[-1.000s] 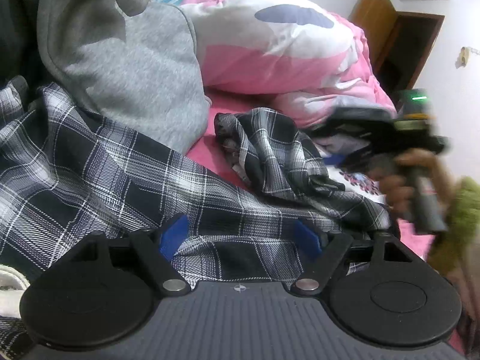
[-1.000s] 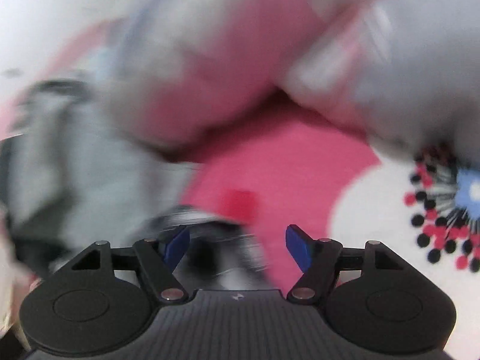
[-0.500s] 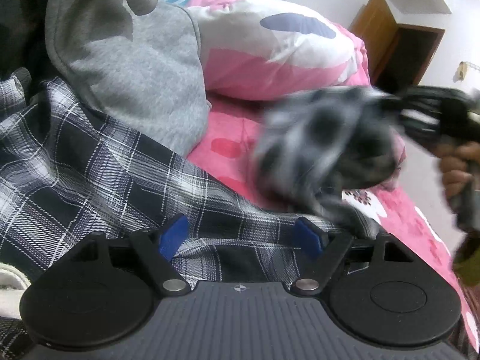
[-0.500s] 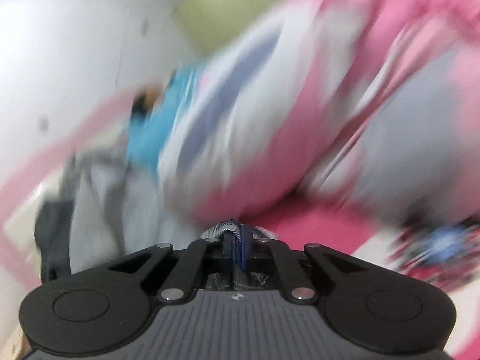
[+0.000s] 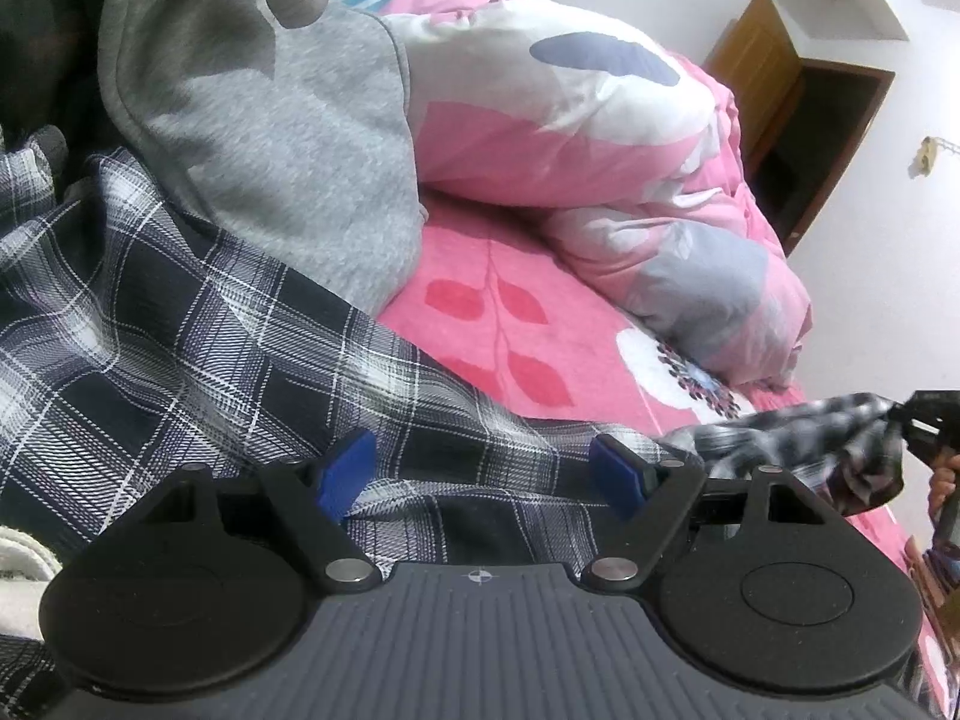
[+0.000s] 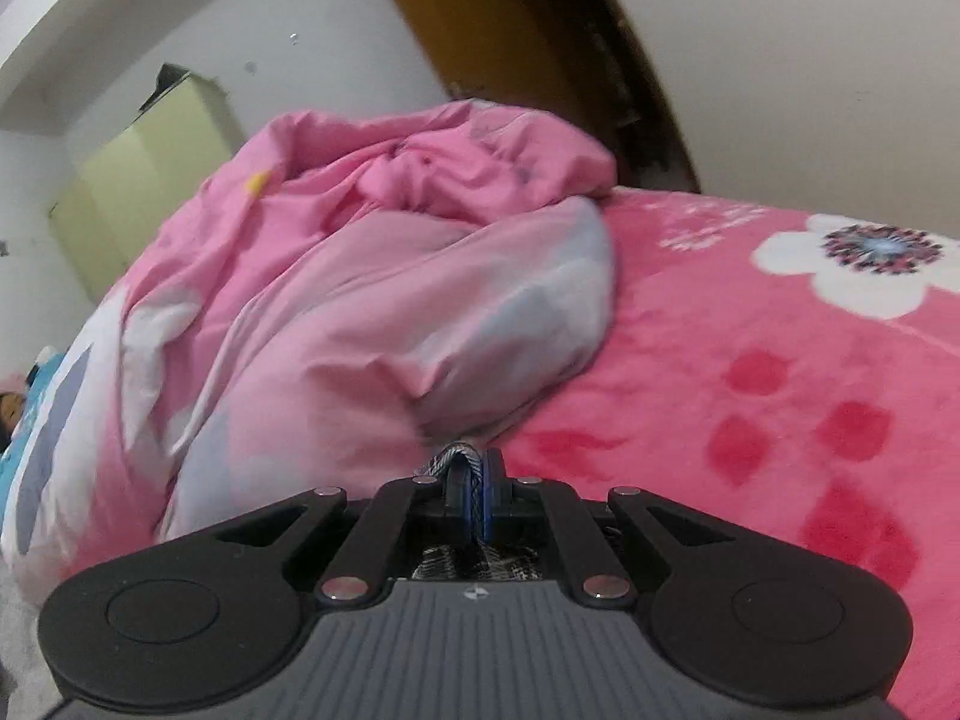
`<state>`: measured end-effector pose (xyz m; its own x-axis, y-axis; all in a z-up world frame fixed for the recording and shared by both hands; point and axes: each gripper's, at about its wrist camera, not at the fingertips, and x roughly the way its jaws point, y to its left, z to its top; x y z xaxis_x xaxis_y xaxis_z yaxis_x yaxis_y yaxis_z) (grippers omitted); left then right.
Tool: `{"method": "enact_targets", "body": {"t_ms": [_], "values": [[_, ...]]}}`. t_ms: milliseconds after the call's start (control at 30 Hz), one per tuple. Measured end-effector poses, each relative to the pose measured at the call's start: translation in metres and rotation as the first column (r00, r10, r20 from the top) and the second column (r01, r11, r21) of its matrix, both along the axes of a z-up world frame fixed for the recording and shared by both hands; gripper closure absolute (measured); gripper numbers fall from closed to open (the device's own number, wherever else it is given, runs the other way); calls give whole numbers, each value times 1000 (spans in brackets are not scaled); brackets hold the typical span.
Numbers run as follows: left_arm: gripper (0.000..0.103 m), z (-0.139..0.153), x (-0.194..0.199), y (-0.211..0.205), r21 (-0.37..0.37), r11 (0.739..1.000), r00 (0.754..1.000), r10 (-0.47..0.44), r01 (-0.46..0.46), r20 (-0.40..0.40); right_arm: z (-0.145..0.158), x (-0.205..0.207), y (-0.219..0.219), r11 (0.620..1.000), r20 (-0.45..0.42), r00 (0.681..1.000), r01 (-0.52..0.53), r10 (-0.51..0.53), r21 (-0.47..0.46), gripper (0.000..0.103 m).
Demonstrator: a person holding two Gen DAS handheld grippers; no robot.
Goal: Fold clothes
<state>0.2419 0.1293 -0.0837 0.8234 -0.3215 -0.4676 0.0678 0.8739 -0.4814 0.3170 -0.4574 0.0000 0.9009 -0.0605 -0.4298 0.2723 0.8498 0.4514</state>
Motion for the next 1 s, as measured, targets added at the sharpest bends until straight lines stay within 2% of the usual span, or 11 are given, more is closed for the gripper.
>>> {"method": "enact_targets", "body": {"t_ms": [167,267,367,400,433,533,667,733,867,933,1000], "values": [[24,0,0,0,1,1000,1000,0,0,1,3,10,-23,994,-61,997,40,-46,-98,100],[24,0,-1,0,0,1000,1000,0,0,1,-10,33,-37,995,-182,983,13,-30,-97,99],[24,0,0,0,0,1000,1000,0,0,0,-25,60,-37,987,-348,936,4,-60,-159,81],[24,0,0,0,0,1000,1000,0,0,-1,-27,64,-38,981,-385,918,18,-93,-195,70],[24,0,0,0,0,1000,1000,0,0,-1,-27,64,-39,974,-394,910,36,-125,-224,64],[24,0,0,0,1,1000,1000,-1,1,-1,-12,46,-53,965,-329,925,114,-190,-237,54],[24,0,0,-1,6,1000,1000,-2,2,0,8,-2,-76,966,-231,940,225,-250,-129,50],[24,0,0,-1,9,1000,1000,-2,2,1,7,-27,-85,972,-236,943,235,-233,-18,50],[23,0,-1,-2,15,1000,1000,-2,2,6,-15,-65,-84,971,-284,950,179,-129,157,50],[23,0,-1,-2,16,1000,1000,-1,1,7,-30,-74,-74,976,-313,947,129,-69,175,50],[23,0,-1,-2,14,1000,1000,-1,1,7,-40,-73,-56,995,-353,936,52,-17,89,50]]}}
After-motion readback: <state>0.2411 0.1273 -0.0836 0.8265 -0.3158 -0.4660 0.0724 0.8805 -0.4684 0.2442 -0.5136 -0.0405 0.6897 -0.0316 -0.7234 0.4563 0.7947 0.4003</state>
